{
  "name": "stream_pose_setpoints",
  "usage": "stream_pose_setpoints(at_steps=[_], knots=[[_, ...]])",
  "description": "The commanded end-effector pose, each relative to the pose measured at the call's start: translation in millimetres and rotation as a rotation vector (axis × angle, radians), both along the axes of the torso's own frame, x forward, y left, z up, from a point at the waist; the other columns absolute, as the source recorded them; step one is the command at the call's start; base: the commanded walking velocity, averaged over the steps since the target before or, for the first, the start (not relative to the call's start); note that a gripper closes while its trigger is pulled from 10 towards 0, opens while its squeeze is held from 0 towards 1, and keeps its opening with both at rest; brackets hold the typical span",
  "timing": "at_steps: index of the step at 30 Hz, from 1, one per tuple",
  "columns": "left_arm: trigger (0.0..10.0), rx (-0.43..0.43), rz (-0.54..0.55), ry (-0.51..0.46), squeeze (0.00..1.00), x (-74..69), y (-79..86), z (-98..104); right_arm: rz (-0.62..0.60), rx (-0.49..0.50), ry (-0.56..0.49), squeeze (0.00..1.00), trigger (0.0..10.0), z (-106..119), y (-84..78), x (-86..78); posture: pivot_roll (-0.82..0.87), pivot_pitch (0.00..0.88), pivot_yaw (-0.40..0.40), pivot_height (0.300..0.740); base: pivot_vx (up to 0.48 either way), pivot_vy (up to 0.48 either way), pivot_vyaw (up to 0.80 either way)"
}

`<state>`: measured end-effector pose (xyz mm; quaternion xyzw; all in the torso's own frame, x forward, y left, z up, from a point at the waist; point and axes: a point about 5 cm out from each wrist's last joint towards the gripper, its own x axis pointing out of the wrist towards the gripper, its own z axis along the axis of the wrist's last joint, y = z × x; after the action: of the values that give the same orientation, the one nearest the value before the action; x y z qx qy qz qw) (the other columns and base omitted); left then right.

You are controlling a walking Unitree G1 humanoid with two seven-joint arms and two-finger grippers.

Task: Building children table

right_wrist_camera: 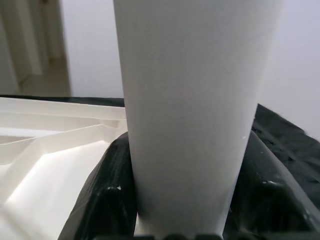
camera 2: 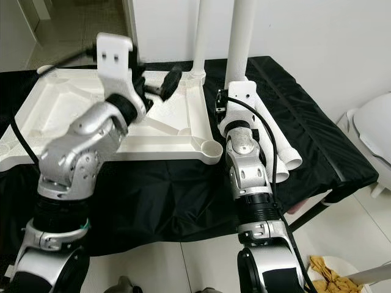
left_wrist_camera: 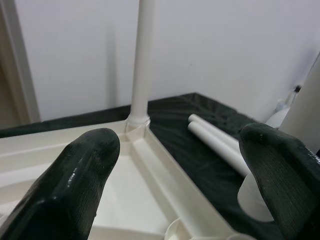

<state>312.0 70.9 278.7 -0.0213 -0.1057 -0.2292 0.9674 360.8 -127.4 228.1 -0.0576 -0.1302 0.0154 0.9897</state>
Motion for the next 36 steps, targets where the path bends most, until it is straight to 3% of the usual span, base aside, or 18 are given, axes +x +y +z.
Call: stream_pose_setpoints(at_steps=[1,8,14,16,26,32,36], knots=[[10.0,0.073,-0.166,-0.029,0.0,-8.3,-11.3,-9,0.042,0.022,-0.015,0.0,10.0,2,1.7,-3.1,-0.03,0.055,-0.021,0.74,0.0,0.0,0.0],[10.0,0.25,-0.327,-0.047,0.0,-30.9,-20.0,-58,0.231,-0.009,-0.043,0.0,10.0,5,4.8,-11.6,-0.03,0.06,-0.017,0.74,0.0,0.0,0.0],[10.0,0.241,-0.481,-0.058,0.0,-48.7,-24.9,-55,0.317,-0.084,-0.022,0.0,10.0,-5,-1.2,-16.6,-0.03,0.063,-0.02,0.74,0.0,0.0,0.0],[10.0,0.232,-0.545,-0.052,0.0,-54.1,-25.5,-53,0.329,-0.15,-0.014,0.0,10.0,-13,-5.9,-17.0,-0.02,0.063,-0.021,0.74,0.0,0.0,0.0],[10.0,0.221,-0.555,-0.06,0.0,-53.5,-21.4,-54,0.347,-0.081,0.037,0.0,10.0,-28,-13.7,-16.0,-0.02,0.06,-0.017,0.74,0.0,0.0,0.0],[10.0,0.239,-0.559,-0.063,0.0,-52.1,-15.7,-58,0.392,0.083,0.062,0.0,10.0,-36,-21.1,-20.2,-0.02,0.055,-0.01,0.74,0.0,0.0,0.0],[10.0,0.238,-0.561,-0.062,0.0,-52.4,-15.2,-57,0.398,0.109,0.061,0.0,10.0,-41,-22.1,-21.1,-0.03,0.052,-0.006,0.74,0.0,0.0,0.0]])
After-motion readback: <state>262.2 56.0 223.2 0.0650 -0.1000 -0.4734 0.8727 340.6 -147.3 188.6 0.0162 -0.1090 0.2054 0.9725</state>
